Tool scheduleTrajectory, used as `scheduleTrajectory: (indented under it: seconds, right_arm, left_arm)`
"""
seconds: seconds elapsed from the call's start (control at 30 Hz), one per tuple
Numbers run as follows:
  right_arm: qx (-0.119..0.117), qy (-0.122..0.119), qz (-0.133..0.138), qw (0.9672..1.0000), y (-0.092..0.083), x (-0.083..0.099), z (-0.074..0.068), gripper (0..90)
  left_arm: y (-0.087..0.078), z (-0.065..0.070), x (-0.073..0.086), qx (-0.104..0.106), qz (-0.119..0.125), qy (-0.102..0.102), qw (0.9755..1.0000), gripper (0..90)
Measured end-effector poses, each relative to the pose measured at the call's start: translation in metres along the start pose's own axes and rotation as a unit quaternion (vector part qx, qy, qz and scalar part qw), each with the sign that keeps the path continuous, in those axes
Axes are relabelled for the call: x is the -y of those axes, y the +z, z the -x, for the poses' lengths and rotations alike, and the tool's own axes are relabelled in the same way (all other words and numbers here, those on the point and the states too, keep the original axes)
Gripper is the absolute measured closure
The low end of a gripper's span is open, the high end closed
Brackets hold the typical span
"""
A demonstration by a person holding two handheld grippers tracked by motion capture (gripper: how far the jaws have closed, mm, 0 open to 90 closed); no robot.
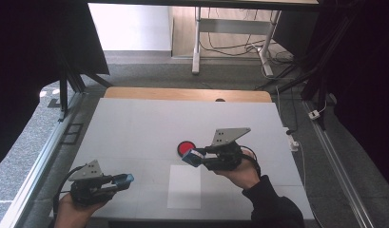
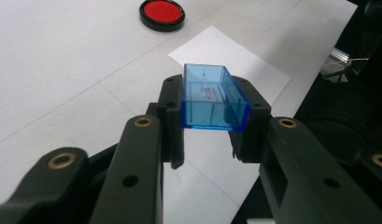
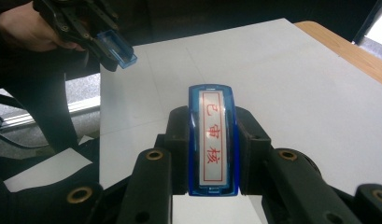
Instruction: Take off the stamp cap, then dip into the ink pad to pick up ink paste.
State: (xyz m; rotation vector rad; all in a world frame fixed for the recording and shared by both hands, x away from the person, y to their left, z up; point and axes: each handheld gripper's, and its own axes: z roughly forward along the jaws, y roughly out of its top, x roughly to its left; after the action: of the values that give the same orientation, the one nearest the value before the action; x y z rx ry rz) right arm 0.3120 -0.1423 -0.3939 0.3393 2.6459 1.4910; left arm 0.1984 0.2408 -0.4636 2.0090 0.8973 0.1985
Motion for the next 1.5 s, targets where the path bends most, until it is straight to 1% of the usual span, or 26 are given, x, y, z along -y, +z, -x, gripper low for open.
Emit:
scheduleTrajectory:
  seconds: [0.3, 0.37, 0.5, 0.6, 0.7, 0.97, 1.03, 1.1, 1.2, 1.27, 1.37, 1.5]
  right_arm:
    - [0.014, 0.001, -0.002, 0.9999, 0.001, 0.001, 0.0, 70.4]
    - [0.016, 0.001, -0.003, 0.9999, 0.0, 0.001, 0.001, 70.4]
    - [0.019, 0.004, -0.005, 0.9998, 0.001, 0.002, 0.001, 70.4]
    - [0.021, 0.004, -0.006, 0.9998, 0.001, 0.002, 0.001, 70.4]
    - [0.023, 0.006, -0.006, 0.9997, 0.002, 0.003, 0.001, 70.4]
    - [0.035, 0.016, -0.011, 0.9992, 0.005, 0.005, 0.006, 70.4]
    - [0.038, 0.02, -0.013, 0.999, 0.007, 0.005, 0.009, 70.4]
    - [0.038, 0.025, -0.015, 0.9989, 0.01, 0.005, 0.011, 70.4]
    - [0.036, 0.03, -0.016, 0.9988, 0.014, 0.004, 0.014, 70.5]
    - [0.039, 0.027, -0.022, 0.9987, 0.016, 0.005, 0.016, 70.4]
    - [0.039, 0.031, -0.026, 0.9984, 0.02, 0.005, 0.02, 70.4]
    - [0.047, 0.033, -0.029, 0.998, 0.026, 0.002, 0.025, 70.4]
  left_arm:
    - [-0.007, 0.0, 0.011, -0.018, -0.005, -0.01, 0.9998, 68.4]
    - [-0.008, -0.001, 0.013, -0.022, -0.006, -0.017, 0.9996, 68.4]
    - [-0.011, -0.002, 0.017, -0.021, -0.006, -0.029, 0.9994, 68.4]
    - [-0.011, -0.003, 0.019, -0.024, -0.011, -0.031, 0.9992, 68.4]
    - [-0.01, -0.003, 0.019, -0.023, -0.012, -0.028, 0.9993, 68.4]
    - [-0.012, -0.007, 0.021, -0.015, -0.005, -0.044, 0.9989, 68.4]
    - [-0.011, -0.006, 0.021, -0.02, -0.008, -0.042, 0.9989, 68.4]
    - [-0.01, -0.005, 0.02, -0.025, -0.018, -0.041, 0.9987, 68.4]
    - [-0.009, -0.004, 0.02, -0.026, -0.02, -0.039, 0.9987, 68.4]
    - [-0.009, -0.005, 0.02, -0.022, -0.02, -0.042, 0.9987, 68.4]
    - [-0.01, -0.006, 0.02, -0.021, -0.018, -0.044, 0.9986, 68.4]
    - [-0.009, -0.005, 0.02, -0.019, -0.019, -0.042, 0.9987, 68.4]
